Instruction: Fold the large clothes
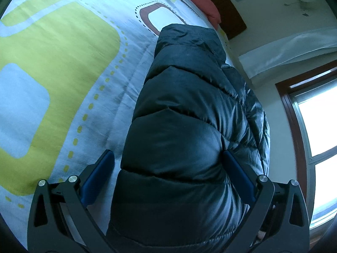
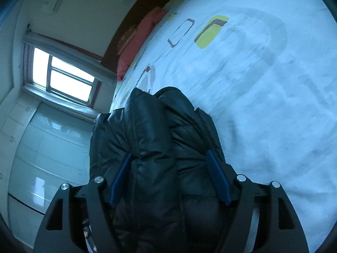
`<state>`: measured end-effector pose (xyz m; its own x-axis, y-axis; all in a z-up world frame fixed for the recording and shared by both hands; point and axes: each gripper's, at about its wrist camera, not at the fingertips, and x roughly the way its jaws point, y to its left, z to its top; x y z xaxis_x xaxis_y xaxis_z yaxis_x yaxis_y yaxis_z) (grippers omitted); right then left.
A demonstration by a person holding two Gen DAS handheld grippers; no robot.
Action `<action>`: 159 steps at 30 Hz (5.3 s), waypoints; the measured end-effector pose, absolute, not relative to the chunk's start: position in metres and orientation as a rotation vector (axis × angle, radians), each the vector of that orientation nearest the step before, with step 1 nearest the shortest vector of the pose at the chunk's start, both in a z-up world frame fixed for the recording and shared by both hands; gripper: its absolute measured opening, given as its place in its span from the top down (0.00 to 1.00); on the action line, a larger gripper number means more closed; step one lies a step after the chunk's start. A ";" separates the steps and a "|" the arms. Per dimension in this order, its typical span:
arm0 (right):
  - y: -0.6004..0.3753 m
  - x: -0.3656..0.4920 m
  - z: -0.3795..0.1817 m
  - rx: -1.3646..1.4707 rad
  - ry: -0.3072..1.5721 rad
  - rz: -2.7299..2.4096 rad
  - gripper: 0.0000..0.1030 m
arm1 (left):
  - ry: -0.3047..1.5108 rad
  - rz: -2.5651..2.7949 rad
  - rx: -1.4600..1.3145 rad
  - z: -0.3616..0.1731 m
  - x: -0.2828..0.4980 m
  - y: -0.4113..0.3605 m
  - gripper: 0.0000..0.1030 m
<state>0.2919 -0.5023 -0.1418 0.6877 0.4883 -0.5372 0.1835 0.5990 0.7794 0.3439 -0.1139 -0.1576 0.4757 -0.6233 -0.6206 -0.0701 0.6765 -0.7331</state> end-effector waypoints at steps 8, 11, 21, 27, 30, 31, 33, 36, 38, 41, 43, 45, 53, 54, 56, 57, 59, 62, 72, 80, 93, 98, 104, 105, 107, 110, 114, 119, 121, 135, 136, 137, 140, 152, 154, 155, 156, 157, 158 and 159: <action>-0.489 0.289 -0.139 0.893 0.815 0.236 0.54 | 1.044 -0.493 -0.777 -0.158 0.344 -0.117 0.14; -0.486 0.281 -0.137 0.906 0.781 0.253 0.63 | 1.026 -0.502 -0.773 -0.155 0.340 -0.113 0.22; -0.466 0.256 -0.125 0.954 0.695 0.282 0.71 | 0.965 -0.528 -0.745 -0.141 0.312 -0.091 0.32; -0.429 0.276 -0.110 0.959 0.666 0.350 0.74 | 0.943 -0.518 -0.755 -0.128 0.310 -0.061 0.34; -0.409 0.298 -0.106 0.958 0.682 0.377 0.74 | 0.927 -0.493 -0.757 -0.121 0.317 -0.040 0.35; -0.401 0.308 -0.107 0.960 0.688 0.386 0.74 | 0.920 -0.483 -0.753 -0.119 0.321 -0.032 0.35; -0.393 0.322 -0.110 0.980 0.696 0.402 0.74 | 0.908 -0.464 -0.747 -0.117 0.330 -0.018 0.35; -0.373 0.346 -0.119 1.009 0.717 0.424 0.74 | 0.915 -0.448 -0.755 -0.120 0.351 0.006 0.35; -0.362 0.359 -0.124 1.022 0.735 0.428 0.74 | 0.931 -0.441 -0.769 -0.126 0.363 0.020 0.35; -0.352 0.371 -0.133 1.035 0.753 0.415 0.74 | 0.949 -0.435 -0.792 -0.136 0.381 0.035 0.35; -0.350 0.376 -0.141 1.057 0.763 0.403 0.74 | 0.963 -0.430 -0.804 -0.145 0.390 0.038 0.34; -0.352 0.376 -0.145 1.076 0.769 0.399 0.74 | 0.966 -0.425 -0.813 -0.151 0.395 0.038 0.32; -0.355 0.370 -0.126 0.950 0.791 0.340 0.49 | 0.960 -0.436 -0.835 -0.147 0.386 0.048 0.23; -0.358 0.367 -0.124 0.951 0.784 0.329 0.40 | 0.957 -0.435 -0.832 -0.144 0.382 0.050 0.23; -0.363 0.362 -0.124 0.964 0.783 0.315 0.32 | 0.948 -0.444 -0.832 -0.139 0.370 0.056 0.16; -0.364 0.360 -0.126 0.967 0.794 0.309 0.31 | 0.946 -0.447 -0.831 -0.138 0.366 0.058 0.15; -0.364 0.360 -0.131 0.967 0.811 0.314 0.30 | 0.948 -0.449 -0.828 -0.140 0.359 0.060 0.11; -0.364 0.361 -0.138 0.989 0.825 0.322 0.29 | 0.982 -0.465 -0.872 -0.153 0.355 0.061 0.09; -0.362 0.365 -0.156 1.096 0.824 0.394 0.67 | 0.941 -0.467 -0.840 -0.153 0.356 0.054 0.35; -0.362 0.353 -0.143 1.051 0.847 0.366 0.55 | 0.936 -0.444 -0.824 -0.146 0.345 0.055 0.28; -0.360 0.308 -0.141 1.028 0.890 0.368 0.56 | 0.885 -0.414 -0.713 -0.138 0.292 0.058 0.35; -0.362 0.293 -0.135 1.045 0.876 0.346 0.48 | 0.905 -0.337 -0.697 -0.131 0.283 0.062 0.23; -0.360 0.267 -0.122 0.981 0.887 0.291 0.38 | 0.898 -0.257 -0.597 -0.118 0.257 0.057 0.19; -0.357 0.261 -0.117 0.939 0.888 0.271 0.38 | 0.886 -0.241 -0.565 -0.114 0.251 0.053 0.19; -0.352 0.248 -0.110 0.867 0.883 0.226 0.36 | 0.868 -0.209 -0.493 -0.108 0.242 0.047 0.18; -0.344 0.231 -0.099 0.755 0.886 0.164 0.34 | 0.845 -0.174 -0.413 -0.102 0.230 0.038 0.17; -0.330 0.211 -0.088 0.604 0.894 0.074 0.34 | 0.807 -0.130 -0.304 -0.094 0.210 0.026 0.14; -0.313 0.192 -0.070 0.467 0.865 -0.015 0.34 | 0.755 -0.085 -0.220 -0.085 0.186 0.017 0.11; -0.306 0.184 -0.064 0.421 0.847 -0.030 0.33 | 0.744 -0.072 -0.192 -0.079 0.177 0.013 0.10; -0.258 0.153 -0.023 0.209 0.758 -0.068 0.27 | 0.632 -0.017 -0.093 -0.039 0.131 -0.005 0.06; -0.256 0.151 -0.019 0.204 0.749 -0.068 0.27 | 0.624 -0.016 -0.090 -0.035 0.128 -0.005 0.06; -0.253 0.148 -0.015 0.199 0.738 -0.065 0.27 | 0.617 -0.016 -0.089 -0.032 0.125 -0.004 0.06; -0.246 0.140 -0.004 0.178 0.709 -0.058 0.26 | 0.600 -0.014 -0.094 -0.024 0.119 -0.005 0.06; -0.238 0.123 0.019 0.144 0.640 -0.060 0.23 | 0.546 -0.004 -0.100 -0.002 0.099 -0.004 0.05; -0.238 0.122 0.020 0.143 0.634 -0.059 0.23 | 0.544 -0.003 -0.097 -0.001 0.097 -0.005 0.05; -0.238 0.121 0.020 0.142 0.633 -0.059 0.23 | 0.542 -0.003 -0.096 -0.001 0.096 -0.005 0.05; -0.238 0.120 0.020 0.141 0.632 -0.059 0.23 | 0.541 -0.003 -0.095 0.000 0.096 -0.005 0.05; -0.238 0.119 0.020 0.140 0.631 -0.058 0.23 | 0.540 -0.004 -0.096 0.000 0.096 -0.005 0.05; -0.238 0.119 0.020 0.140 0.631 -0.058 0.23 | 0.539 -0.004 -0.096 0.000 0.095 -0.005 0.05; -0.238 0.120 0.020 0.141 0.631 -0.058 0.23 | 0.538 -0.004 -0.095 0.000 0.095 -0.005 0.05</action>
<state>0.1196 -0.2383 0.0201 0.8061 -0.0115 -0.5917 0.0972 0.9888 0.1132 0.0947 -0.0053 0.0003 0.8587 -0.0284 -0.5117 -0.0217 0.9955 -0.0917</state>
